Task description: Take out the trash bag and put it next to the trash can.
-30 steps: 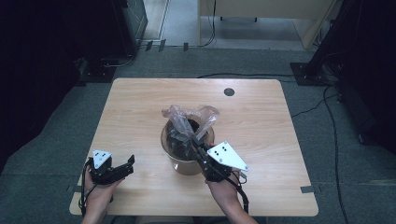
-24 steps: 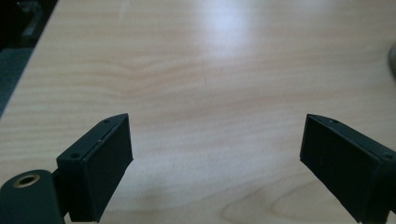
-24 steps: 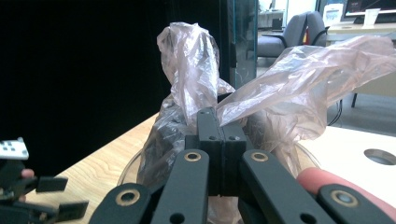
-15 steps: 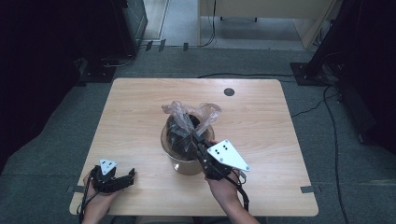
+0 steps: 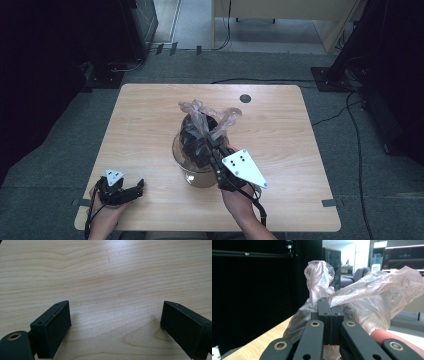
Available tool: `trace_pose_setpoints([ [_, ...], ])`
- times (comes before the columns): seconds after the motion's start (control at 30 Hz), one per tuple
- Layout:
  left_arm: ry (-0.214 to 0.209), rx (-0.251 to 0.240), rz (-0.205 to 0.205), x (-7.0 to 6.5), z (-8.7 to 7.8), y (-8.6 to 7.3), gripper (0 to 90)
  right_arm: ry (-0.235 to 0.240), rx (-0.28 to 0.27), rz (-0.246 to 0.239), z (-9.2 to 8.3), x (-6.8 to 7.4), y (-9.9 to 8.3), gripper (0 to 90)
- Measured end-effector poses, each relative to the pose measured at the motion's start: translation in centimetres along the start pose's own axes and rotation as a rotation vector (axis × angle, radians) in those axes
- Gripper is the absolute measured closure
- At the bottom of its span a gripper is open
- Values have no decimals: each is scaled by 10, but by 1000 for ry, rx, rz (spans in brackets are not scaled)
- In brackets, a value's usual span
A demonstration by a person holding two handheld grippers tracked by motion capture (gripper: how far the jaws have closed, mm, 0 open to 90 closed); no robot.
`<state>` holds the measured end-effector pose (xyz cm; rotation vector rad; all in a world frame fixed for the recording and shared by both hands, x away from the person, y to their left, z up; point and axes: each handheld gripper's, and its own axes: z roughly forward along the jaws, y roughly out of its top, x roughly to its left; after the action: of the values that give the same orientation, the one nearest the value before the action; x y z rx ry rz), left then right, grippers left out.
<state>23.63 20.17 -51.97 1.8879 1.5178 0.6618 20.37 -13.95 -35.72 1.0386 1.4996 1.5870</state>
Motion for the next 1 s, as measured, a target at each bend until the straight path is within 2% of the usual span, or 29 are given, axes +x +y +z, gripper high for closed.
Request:
trace_pose_setpoints([
  [0.2,1,2,-1,0,0,0,93,-18,-38,-6,1,-4,10,900],
  [0.47,2,1,-1,0,0,0,93,-63,-87,-28,-2,-20,35,900],
  [0.73,2,3,-1,0,0,0,94,-147,-123,-38,-6,-52,53,900],
  [0.87,2,2,-1,0,0,0,93,-193,-108,-42,-4,-69,52,900],
  [1.0,2,2,-1,0,0,0,93,-233,-64,-46,5,-84,38,900],
])
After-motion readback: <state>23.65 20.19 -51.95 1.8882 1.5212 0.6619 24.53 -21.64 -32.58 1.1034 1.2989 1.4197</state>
